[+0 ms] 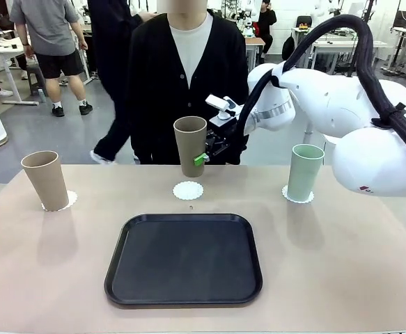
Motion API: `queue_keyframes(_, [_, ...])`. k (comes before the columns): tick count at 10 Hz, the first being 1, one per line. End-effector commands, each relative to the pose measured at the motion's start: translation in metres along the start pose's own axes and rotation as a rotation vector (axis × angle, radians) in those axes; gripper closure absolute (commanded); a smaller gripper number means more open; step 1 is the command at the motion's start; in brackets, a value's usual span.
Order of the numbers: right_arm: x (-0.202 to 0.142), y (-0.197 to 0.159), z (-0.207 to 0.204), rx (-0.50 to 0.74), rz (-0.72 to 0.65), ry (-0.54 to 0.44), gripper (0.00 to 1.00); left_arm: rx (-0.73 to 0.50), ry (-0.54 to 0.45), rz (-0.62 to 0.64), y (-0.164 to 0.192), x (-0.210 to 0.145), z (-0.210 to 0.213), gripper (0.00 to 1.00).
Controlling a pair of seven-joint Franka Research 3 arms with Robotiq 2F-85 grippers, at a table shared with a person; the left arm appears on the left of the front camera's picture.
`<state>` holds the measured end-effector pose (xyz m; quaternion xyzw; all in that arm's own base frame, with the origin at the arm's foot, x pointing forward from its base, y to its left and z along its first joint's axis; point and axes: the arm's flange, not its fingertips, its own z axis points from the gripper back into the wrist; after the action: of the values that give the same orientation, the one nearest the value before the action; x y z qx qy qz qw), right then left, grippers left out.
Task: Place coasters on the table and set cups on them.
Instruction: Take one Reusable plastic cup from the Flat Tray and place it on a coaster set by the human.
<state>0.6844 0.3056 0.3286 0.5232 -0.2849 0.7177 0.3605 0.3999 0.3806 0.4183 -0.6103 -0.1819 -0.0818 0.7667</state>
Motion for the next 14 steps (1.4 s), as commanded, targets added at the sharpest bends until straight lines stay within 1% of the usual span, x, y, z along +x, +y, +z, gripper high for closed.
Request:
queue_keyframes(1, [-0.010, -0.007, -0.001, -0.031, 0.017, 0.001, 0.18, 0.009, 0.000, 0.004, -0.002, 0.000, 0.000, 0.00])
queue_keyframes(5, [-0.030, -0.015, -0.002, -0.058, 0.008, -0.028, 0.18, 0.009, 0.000, 0.004, -0.002, 0.000, 0.000, 0.00])
queue_keyframes(8, [-0.043, -0.022, -0.001, -0.070, -0.010, -0.094, 0.18, 0.009, 0.000, 0.004, -0.002, 0.000, 0.000, 0.00])
queue_keyframes(9, [-0.041, -0.020, -0.002, -0.063, -0.015, -0.108, 0.18, 0.009, 0.000, 0.004, -0.002, 0.000, 0.000, 0.00])
queue_keyframes(10, [-0.045, -0.005, -0.005, -0.056, -0.022, -0.048, 0.18, 0.009, 0.000, 0.004, -0.002, 0.000, 0.000, 0.00])
queue_keyframes(12, [-0.045, -0.005, -0.005, -0.056, -0.022, -0.048, 0.18, 0.009, 0.000, 0.004, -0.002, 0.000, 0.000, 0.00])
queue_keyframes(13, [-0.048, -0.005, -0.008, -0.060, -0.026, -0.068, 0.18, 0.009, 0.000, 0.004, -0.002, 0.000, 0.000, 0.00])
queue_keyframes(14, [-0.051, -0.008, -0.010, -0.014, -0.036, -0.069, 0.18, 0.009, 0.000, 0.004, -0.002, 0.000, 0.000, 0.00])
